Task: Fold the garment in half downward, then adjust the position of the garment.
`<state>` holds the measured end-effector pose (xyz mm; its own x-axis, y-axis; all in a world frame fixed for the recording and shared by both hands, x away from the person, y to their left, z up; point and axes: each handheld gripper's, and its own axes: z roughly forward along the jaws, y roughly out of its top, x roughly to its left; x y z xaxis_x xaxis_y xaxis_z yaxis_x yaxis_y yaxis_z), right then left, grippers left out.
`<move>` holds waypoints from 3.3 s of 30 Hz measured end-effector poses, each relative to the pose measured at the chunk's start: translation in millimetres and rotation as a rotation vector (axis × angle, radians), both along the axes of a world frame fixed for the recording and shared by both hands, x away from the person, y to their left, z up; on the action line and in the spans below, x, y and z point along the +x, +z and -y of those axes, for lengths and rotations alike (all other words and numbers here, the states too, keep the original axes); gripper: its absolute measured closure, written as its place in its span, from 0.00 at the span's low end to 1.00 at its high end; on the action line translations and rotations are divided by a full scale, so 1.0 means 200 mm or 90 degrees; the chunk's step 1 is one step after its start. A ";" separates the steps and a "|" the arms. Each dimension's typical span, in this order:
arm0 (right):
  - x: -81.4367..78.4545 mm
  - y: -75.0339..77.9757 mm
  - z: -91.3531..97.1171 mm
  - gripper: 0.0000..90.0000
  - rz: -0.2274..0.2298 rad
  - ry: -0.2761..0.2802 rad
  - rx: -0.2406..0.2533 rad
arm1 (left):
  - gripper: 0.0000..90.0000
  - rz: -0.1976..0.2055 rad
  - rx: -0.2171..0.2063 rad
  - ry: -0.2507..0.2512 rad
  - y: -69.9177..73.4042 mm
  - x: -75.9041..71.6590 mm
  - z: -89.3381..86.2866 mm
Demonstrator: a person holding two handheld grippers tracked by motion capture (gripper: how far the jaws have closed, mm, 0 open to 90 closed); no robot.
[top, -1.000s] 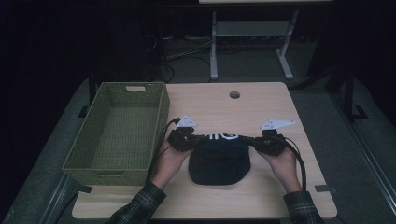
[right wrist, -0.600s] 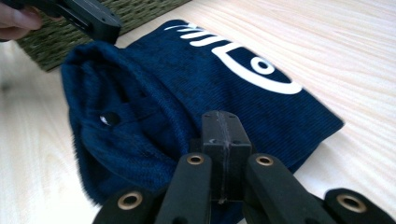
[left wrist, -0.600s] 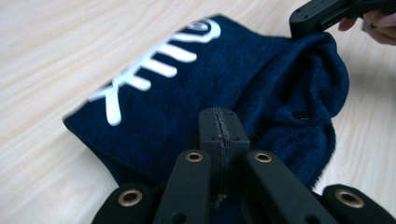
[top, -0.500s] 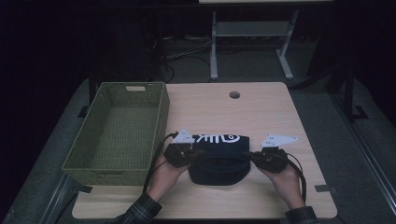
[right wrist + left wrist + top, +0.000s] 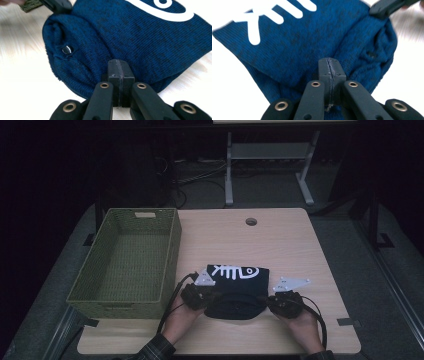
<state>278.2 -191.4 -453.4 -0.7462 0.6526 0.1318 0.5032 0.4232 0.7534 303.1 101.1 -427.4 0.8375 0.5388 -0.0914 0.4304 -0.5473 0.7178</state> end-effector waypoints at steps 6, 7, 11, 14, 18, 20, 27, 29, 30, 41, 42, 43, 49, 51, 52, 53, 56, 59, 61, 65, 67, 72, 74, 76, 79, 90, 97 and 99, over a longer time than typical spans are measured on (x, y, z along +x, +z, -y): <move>0.00 -0.01 0.00 1.00 -0.001 0.001 0.002 | 0.97 0.032 -0.023 0.040 0.09 0.11 0.01; 0.00 -0.01 0.00 1.00 -0.002 0.000 0.002 | 0.97 0.030 -0.028 0.050 0.09 0.14 0.01; 0.00 -0.02 -0.01 1.00 0.002 0.001 -0.006 | 0.97 0.032 -0.014 0.077 0.08 0.25 0.04; 0.00 -0.03 -0.01 1.00 0.002 0.003 -0.011 | 0.99 0.011 0.013 0.112 -0.02 0.38 0.06; 0.00 -0.04 -0.02 1.00 -0.006 0.003 -0.015 | 1.00 -0.005 0.045 0.121 -0.11 0.44 0.09; -0.01 -0.05 -0.03 1.00 -0.005 0.002 -0.022 | 1.00 -0.018 0.049 0.121 -0.15 0.46 0.10; -0.02 -0.05 -0.03 1.00 -0.006 0.002 -0.019 | 1.00 -0.025 0.048 0.123 -0.15 0.49 0.11; -0.02 -0.04 -0.03 1.00 -0.006 0.005 -0.014 | 1.00 -0.024 0.044 0.125 -0.14 0.48 0.11; -0.01 -0.02 -0.02 1.00 0.000 0.006 -0.010 | 1.00 -0.011 0.031 0.122 -0.09 0.45 0.09; 0.09 0.09 0.01 1.00 0.046 -0.024 0.034 | 0.99 0.010 -0.023 0.055 0.05 0.23 0.04; 0.13 0.09 0.01 1.00 0.049 -0.038 0.034 | 0.99 0.007 -0.022 0.040 0.04 0.17 0.03; 0.15 0.09 0.01 1.00 0.048 -0.043 0.034 | 0.99 0.007 -0.019 0.033 0.03 0.15 0.03; 0.31 0.05 0.01 1.00 0.045 -0.079 0.018 | 1.00 -0.004 0.010 0.020 -0.05 0.07 0.03; 0.34 0.04 0.01 1.00 0.043 -0.083 0.016 | 1.00 -0.008 0.015 0.018 -0.06 0.07 0.03; 0.38 0.01 0.01 1.00 0.039 -0.093 0.010 | 1.00 -0.014 0.024 0.016 -0.08 0.07 0.04; 0.38 0.01 0.01 1.00 0.039 -0.093 0.010 | 1.00 -0.014 0.024 0.016 -0.08 0.07 0.04; 0.42 -0.07 0.01 1.00 0.015 -0.106 -0.016 | 1.00 -0.011 0.046 0.014 -0.11 0.08 0.05; 0.43 -0.09 0.01 1.00 0.005 -0.110 -0.020 | 1.00 -0.006 0.054 0.014 -0.12 0.08 0.05; 0.44 -0.10 0.01 1.00 0.002 -0.115 -0.027 | 1.00 0.016 0.077 0.023 -0.12 0.09 0.06; 0.41 -0.09 -0.01 1.00 0.019 -0.120 -0.068 | 1.00 0.018 0.079 0.045 -0.12 0.14 0.05; 0.39 -0.09 0.00 1.00 0.019 -0.121 -0.074 | 1.00 0.011 0.072 0.049 -0.12 0.16 0.04; 0.38 -0.09 0.01 1.00 0.017 -0.124 -0.062 | 1.00 -0.002 0.060 0.050 -0.11 0.18 0.04; 0.36 -0.09 0.04 0.97 0.018 -0.114 -0.022 | 0.97 0.003 0.044 0.057 -0.08 0.19 0.03; 0.34 -0.07 0.06 0.89 0.027 -0.116 -0.012 | 0.92 0.006 0.028 0.063 -0.05 0.20 0.03; 0.32 -0.06 0.08 0.75 0.040 -0.123 -0.013 | 0.83 0.009 0.017 0.069 -0.03 0.22 0.02; 0.17 -0.05 0.22 0.39 0.049 -0.182 -0.027 | 0.45 -0.022 -0.061 0.107 -0.01 0.30 -0.03; 0.05 -0.11 0.31 0.20 0.028 -0.205 -0.064 | 0.29 -0.031 -0.062 0.125 -0.05 0.32 -0.04; 0.03 -0.13 0.33 0.19 0.017 -0.212 -0.068 | 0.27 -0.032 -0.060 0.133 -0.06 0.33 -0.04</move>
<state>284.3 -256.7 -479.2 -0.4923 0.8698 0.0334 0.6082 0.3162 0.7281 368.6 109.4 -439.8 0.7022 0.6866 -0.1885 0.5640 -0.3748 0.7358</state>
